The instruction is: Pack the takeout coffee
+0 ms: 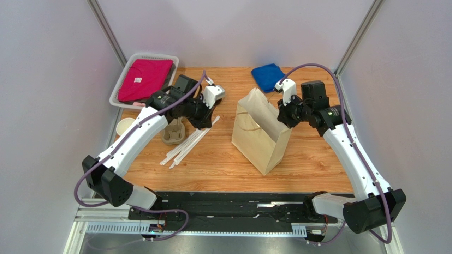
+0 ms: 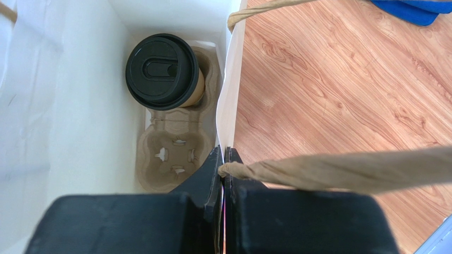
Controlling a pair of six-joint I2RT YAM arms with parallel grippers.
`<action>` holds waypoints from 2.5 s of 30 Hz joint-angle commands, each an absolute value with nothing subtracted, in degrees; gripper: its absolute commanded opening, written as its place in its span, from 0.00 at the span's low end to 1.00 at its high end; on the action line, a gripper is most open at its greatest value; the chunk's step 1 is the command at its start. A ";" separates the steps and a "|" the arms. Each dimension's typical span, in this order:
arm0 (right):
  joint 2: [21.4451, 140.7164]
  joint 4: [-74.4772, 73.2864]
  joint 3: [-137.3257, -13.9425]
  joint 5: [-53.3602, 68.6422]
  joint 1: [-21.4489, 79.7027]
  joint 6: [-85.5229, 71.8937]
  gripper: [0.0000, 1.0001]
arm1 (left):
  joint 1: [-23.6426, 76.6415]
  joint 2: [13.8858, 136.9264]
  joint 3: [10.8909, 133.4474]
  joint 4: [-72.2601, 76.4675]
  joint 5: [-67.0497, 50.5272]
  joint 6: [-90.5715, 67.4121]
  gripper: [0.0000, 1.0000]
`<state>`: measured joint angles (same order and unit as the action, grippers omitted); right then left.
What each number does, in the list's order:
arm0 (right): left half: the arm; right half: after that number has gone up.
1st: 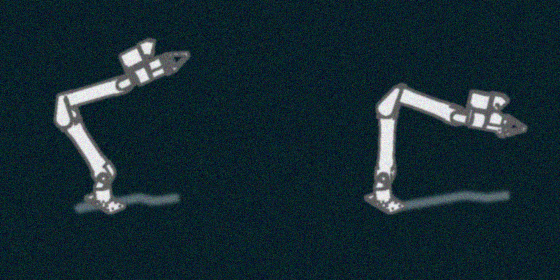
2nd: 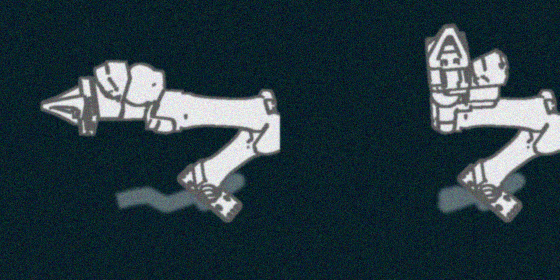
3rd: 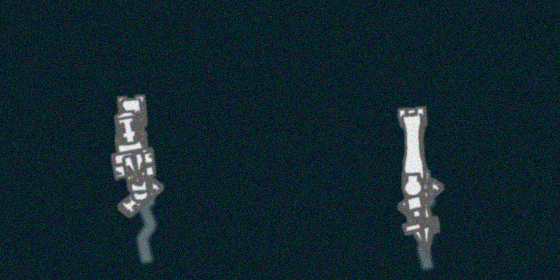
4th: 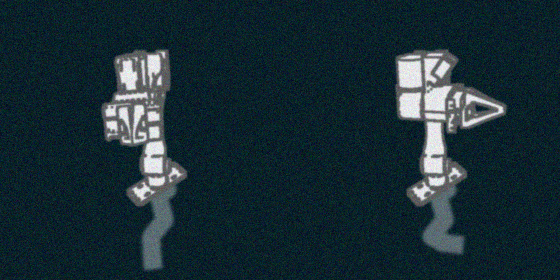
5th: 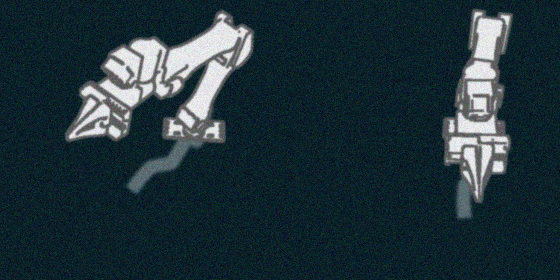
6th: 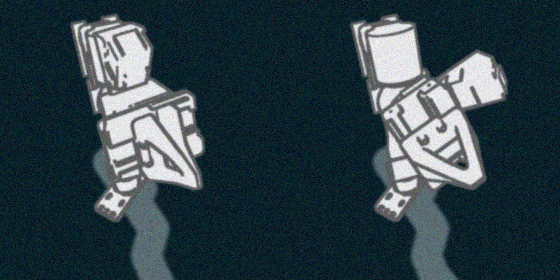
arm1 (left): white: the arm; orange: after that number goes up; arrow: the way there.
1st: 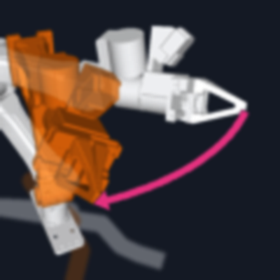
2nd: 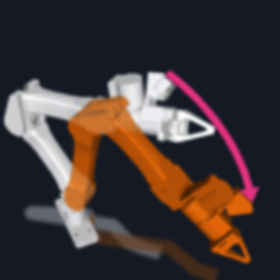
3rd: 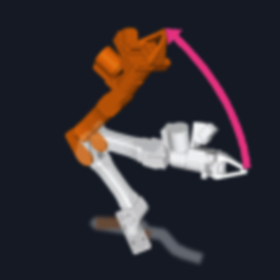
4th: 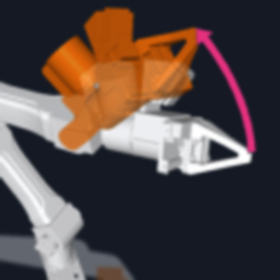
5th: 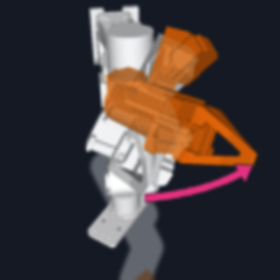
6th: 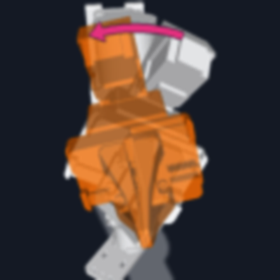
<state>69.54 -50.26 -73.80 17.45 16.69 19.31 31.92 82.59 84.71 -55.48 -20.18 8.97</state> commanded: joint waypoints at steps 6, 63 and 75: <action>68.29 -51.15 -74.00 19.16 16.70 17.05 0.06 | 32.08 82.96 103.86 -44.41 -34.79 0.27 0.00; 72.95 -36.29 -107.75 23.64 25.58 1.74 0.00 | 37.62 91.76 111.36 3.89 -43.77 -35.95 0.52; 67.15 -34.37 -85.35 26.89 26.10 9.57 0.00 | 25.23 81.04 98.80 -11.66 -42.63 -16.74 0.94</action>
<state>67.29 -36.10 -89.76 25.50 25.61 5.23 26.83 85.82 101.45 -5.23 -42.94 -27.97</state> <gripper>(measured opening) 0.027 0.938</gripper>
